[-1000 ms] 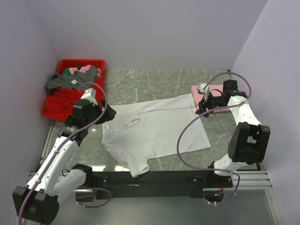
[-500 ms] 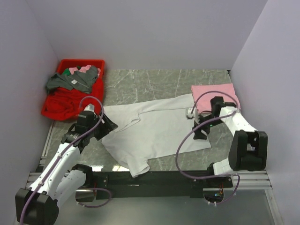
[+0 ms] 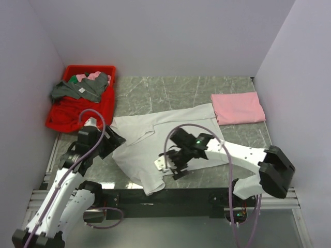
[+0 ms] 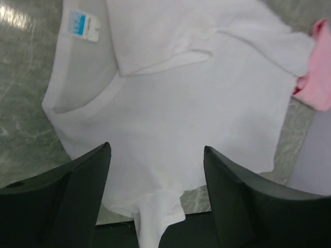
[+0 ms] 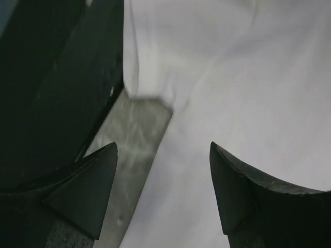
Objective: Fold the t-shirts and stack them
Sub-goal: Fold the tshirt
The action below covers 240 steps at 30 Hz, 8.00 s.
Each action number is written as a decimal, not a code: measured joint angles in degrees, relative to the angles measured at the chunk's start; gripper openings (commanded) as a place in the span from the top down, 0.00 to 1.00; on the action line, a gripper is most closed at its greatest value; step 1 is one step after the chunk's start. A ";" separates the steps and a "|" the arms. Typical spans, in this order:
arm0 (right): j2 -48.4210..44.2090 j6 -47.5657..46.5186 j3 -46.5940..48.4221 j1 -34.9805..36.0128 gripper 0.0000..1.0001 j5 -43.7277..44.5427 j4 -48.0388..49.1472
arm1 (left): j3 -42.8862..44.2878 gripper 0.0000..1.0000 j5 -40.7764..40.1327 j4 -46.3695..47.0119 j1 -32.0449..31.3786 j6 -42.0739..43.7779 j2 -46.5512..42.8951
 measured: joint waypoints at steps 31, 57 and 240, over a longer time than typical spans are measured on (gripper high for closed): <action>-11.89 20.48 4.87 -37.13 0.37 -9.07 -0.87 | 13.97 0.53 11.45 9.33 -40.59 11.89 33.42; -10.80 19.93 4.87 -42.84 0.37 -14.62 -5.03 | 16.74 0.40 -17.81 -8.17 -62.14 -11.02 28.98; -9.84 12.39 6.71 -46.29 0.37 -19.19 -13.62 | -2.29 0.58 16.44 -8.81 11.30 1.75 15.21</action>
